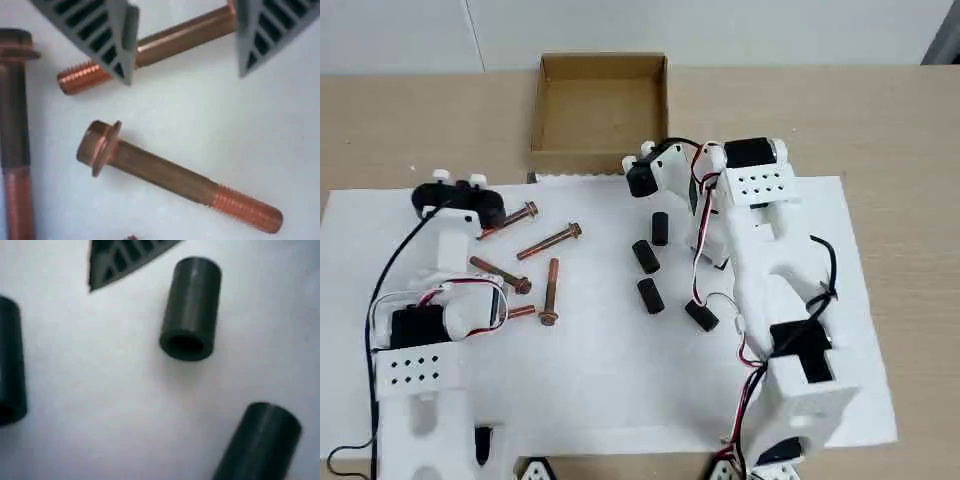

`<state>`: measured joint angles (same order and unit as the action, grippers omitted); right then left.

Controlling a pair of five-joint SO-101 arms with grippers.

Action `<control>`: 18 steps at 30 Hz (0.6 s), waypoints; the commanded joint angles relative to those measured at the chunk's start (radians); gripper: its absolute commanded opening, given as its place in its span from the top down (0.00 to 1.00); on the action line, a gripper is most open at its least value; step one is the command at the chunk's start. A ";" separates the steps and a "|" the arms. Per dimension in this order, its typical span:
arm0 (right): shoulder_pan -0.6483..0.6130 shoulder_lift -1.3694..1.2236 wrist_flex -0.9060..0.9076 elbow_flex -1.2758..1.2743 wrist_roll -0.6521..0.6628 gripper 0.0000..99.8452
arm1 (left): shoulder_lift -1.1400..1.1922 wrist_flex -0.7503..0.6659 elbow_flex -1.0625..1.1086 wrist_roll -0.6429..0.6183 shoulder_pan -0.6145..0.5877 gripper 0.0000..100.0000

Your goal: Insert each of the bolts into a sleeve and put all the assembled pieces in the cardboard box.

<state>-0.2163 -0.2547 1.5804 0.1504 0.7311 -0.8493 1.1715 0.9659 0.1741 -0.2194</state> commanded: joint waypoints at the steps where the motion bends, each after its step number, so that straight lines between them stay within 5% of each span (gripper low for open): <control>1: -0.010 -0.028 -0.045 0.044 0.012 0.85 | 0.000 -0.023 0.007 0.020 -0.005 0.87; 18: -0.007 -0.239 -0.160 0.044 0.041 0.88 | 0.000 -0.021 0.008 0.018 -0.003 0.87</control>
<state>-0.2148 -0.4726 1.4392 0.1565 0.7633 -0.8493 1.1699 0.9782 0.1880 -0.2194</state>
